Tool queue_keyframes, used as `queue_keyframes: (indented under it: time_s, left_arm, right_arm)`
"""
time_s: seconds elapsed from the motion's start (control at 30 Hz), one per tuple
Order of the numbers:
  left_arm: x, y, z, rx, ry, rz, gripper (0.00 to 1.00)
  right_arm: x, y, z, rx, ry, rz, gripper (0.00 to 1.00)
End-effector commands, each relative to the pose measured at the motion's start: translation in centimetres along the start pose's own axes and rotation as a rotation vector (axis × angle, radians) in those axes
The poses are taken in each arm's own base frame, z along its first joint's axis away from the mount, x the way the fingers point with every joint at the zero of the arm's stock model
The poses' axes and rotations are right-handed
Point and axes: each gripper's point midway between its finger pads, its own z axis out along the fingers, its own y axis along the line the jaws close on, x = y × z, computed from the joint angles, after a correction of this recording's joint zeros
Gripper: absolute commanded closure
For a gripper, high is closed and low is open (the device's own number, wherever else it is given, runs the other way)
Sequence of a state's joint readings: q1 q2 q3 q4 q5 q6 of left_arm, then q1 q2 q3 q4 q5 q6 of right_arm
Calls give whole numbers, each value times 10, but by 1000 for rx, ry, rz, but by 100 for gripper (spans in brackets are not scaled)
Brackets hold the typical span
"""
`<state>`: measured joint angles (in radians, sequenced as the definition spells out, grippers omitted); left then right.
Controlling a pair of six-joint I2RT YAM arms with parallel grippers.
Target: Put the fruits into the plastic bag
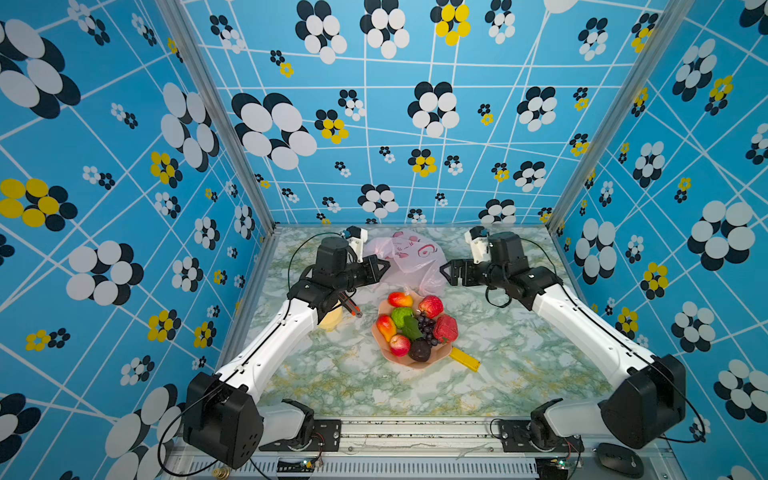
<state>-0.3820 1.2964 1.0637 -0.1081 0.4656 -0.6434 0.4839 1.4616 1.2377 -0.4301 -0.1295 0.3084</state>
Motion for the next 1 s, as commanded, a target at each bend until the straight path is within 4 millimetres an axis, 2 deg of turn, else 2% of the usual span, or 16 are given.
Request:
queue_keyframes:
  time_s: [0.0, 0.17, 0.33, 0.47, 0.63, 0.77, 0.87, 0.97]
  left_arm:
    - [1, -15, 4, 44, 19, 23, 100]
    - [2, -20, 3, 53, 23, 32, 100]
    - [5, -18, 2, 43, 29, 39, 100]
    - [7, -17, 2, 40, 34, 42, 100]
    - [4, -17, -1, 37, 31, 44, 100]
    - [0, -15, -9, 24, 18, 41, 100]
    - [-1, -14, -15, 15, 12, 43, 100]
    - [-1, -14, -16, 19, 13, 44, 100]
  right_arm:
    - [19, -14, 17, 165, 90, 18, 1]
    - [22, -16, 51, 265, 137, 63, 1]
    - [18, -17, 75, 312, 120, 91, 1]
    - [14, -31, 80, 373, 99, 87, 9]
    - [12, -53, 86, 391, 115, 95, 30]
    - [13, -74, 80, 417, 130, 120, 35]
    - [9, -75, 70, 411, 107, 123, 32]
    - [10, -48, 77, 319, 119, 104, 18]
